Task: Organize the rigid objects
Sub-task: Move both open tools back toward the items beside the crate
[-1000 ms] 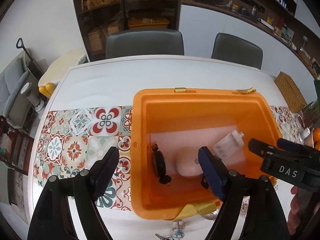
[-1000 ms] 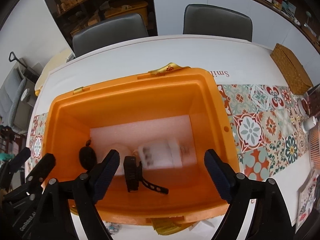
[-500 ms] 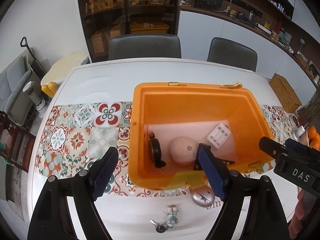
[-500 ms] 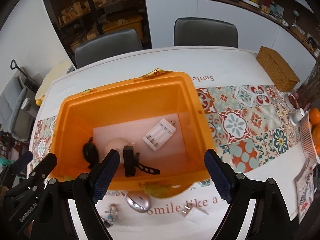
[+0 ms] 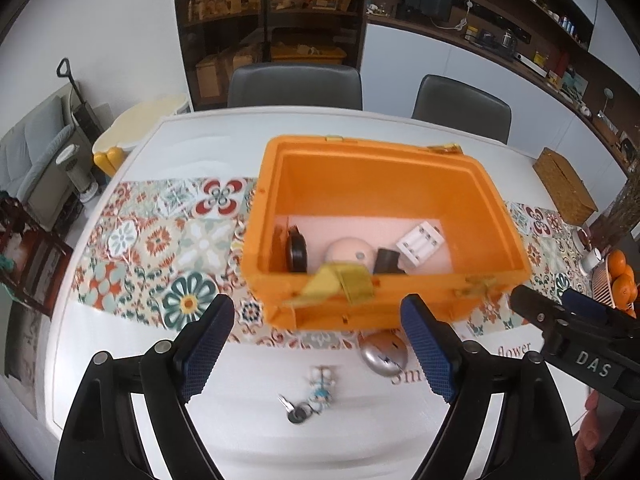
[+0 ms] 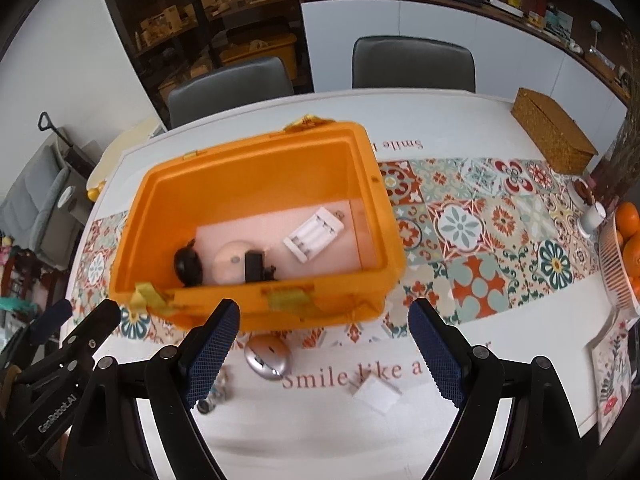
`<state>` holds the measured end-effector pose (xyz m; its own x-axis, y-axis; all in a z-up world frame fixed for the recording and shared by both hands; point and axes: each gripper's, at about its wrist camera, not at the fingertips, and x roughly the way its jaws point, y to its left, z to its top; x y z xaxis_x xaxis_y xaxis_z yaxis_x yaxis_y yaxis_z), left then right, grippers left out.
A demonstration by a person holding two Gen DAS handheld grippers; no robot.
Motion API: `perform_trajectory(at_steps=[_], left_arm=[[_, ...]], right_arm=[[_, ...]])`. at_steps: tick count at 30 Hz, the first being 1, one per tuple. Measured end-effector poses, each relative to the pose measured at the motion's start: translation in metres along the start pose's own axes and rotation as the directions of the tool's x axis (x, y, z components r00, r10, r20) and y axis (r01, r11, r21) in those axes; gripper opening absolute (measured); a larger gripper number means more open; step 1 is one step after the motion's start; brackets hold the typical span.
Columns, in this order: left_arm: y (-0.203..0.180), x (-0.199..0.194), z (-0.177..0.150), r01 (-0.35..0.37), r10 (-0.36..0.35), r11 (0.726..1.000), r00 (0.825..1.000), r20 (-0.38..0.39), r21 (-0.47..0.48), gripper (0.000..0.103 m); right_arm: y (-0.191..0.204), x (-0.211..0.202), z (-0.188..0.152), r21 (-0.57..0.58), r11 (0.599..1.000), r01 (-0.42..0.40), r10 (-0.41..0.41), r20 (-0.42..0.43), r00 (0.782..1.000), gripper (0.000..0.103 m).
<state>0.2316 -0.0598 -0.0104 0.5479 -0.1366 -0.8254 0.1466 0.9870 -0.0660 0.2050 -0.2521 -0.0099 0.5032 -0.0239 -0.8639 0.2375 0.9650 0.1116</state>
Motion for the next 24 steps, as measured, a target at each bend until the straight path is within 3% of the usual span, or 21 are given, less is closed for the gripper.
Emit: perform_trajectory(at_steps=[11,24], left_arm=[[-0.01,0.008,-0.032,-0.03,0.028,0.999,0.999,-0.046,-0.028,0.086],[-0.02,0.041,-0.06,-0.044,0.043,0.999,0.987,-0.157,-0.008,0.086]], right_arm=[[-0.021,0.012,-0.03,-0.004,1.0,-0.003,0.002,-0.049,0.999,0.086],[-0.035,0.042,-0.058,0.016,1.0,-0.001,0.003,-0.149,0.989,0.086]])
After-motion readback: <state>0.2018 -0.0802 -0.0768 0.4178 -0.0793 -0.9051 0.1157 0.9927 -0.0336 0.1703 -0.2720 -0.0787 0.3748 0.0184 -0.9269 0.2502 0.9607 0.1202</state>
